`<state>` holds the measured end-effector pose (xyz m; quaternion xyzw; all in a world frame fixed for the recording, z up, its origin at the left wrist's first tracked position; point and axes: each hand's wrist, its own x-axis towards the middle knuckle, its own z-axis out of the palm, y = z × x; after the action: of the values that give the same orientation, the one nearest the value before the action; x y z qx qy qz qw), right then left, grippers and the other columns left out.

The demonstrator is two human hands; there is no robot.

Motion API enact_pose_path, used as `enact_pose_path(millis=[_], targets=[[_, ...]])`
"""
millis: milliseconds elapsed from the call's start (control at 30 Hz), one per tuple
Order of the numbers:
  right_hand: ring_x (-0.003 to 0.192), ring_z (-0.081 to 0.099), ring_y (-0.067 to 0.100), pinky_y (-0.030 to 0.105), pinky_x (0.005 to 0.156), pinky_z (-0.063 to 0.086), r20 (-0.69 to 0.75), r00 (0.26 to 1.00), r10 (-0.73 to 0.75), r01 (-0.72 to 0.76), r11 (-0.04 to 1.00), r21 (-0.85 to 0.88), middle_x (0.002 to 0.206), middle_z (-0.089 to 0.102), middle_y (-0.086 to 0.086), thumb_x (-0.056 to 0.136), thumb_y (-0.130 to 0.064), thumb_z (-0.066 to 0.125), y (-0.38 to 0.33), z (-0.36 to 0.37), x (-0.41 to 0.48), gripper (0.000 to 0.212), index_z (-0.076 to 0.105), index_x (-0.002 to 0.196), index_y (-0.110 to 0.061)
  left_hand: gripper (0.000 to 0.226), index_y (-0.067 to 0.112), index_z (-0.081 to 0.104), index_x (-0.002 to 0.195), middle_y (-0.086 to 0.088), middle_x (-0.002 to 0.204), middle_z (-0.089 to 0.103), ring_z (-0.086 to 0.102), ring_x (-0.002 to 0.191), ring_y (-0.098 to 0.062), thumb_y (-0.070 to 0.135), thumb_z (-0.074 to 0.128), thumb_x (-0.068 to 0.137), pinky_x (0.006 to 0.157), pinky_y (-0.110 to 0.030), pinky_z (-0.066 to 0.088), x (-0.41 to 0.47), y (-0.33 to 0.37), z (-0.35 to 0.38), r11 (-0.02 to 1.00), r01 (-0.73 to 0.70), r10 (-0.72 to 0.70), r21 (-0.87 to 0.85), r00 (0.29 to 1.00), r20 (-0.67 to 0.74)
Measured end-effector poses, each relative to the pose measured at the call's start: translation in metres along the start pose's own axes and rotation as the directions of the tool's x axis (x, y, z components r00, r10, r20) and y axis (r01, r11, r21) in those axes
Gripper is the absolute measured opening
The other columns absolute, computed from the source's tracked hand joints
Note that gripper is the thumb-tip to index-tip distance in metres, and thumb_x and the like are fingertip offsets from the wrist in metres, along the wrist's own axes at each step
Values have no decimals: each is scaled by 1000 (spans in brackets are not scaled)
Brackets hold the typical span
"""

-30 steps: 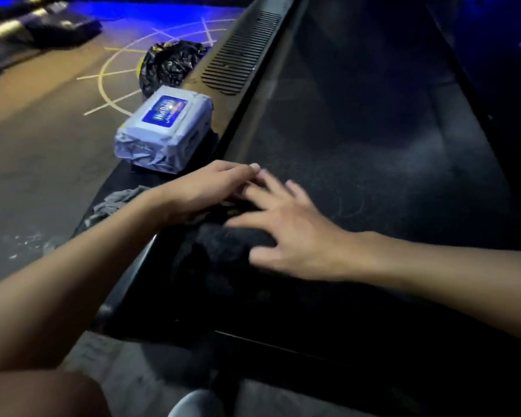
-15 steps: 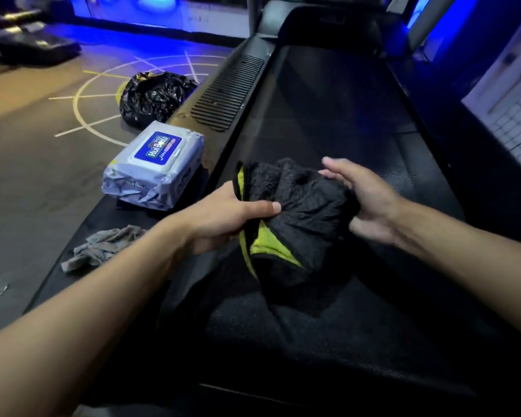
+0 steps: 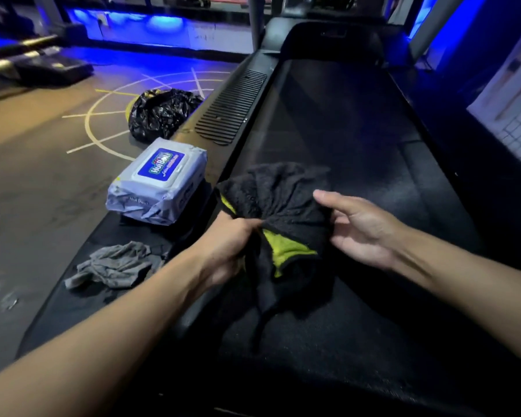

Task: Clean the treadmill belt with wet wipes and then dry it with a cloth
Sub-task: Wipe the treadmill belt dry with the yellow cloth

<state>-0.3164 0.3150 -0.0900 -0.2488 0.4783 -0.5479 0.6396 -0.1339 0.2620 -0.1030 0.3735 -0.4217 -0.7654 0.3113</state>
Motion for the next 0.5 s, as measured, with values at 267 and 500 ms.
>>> enact_pose_path(millis=[267, 500], targets=[[77, 69, 23, 33, 62, 58, -23, 995, -102, 94, 966, -240, 104, 70, 17, 93, 1, 60, -10, 30, 47, 30, 58, 121, -10, 31, -4, 65, 111, -25, 102, 70, 71, 85, -37, -9, 65, 80, 77, -51, 58, 37, 57, 2, 961, 29, 6, 275, 992, -126], [71, 58, 31, 50, 69, 58, -79, 991, -107, 107, 994, -13, 87, 53, 23, 79, 9, 48, -50, 86, 142, 28, 51, 98, -10, 37, 5, 62, 95, -19, 90, 69, 69, 70, -30, 1, 82, 64, 69, -48, 61, 107, 145, -26, 836, -104, 304, 539, 905, -297]])
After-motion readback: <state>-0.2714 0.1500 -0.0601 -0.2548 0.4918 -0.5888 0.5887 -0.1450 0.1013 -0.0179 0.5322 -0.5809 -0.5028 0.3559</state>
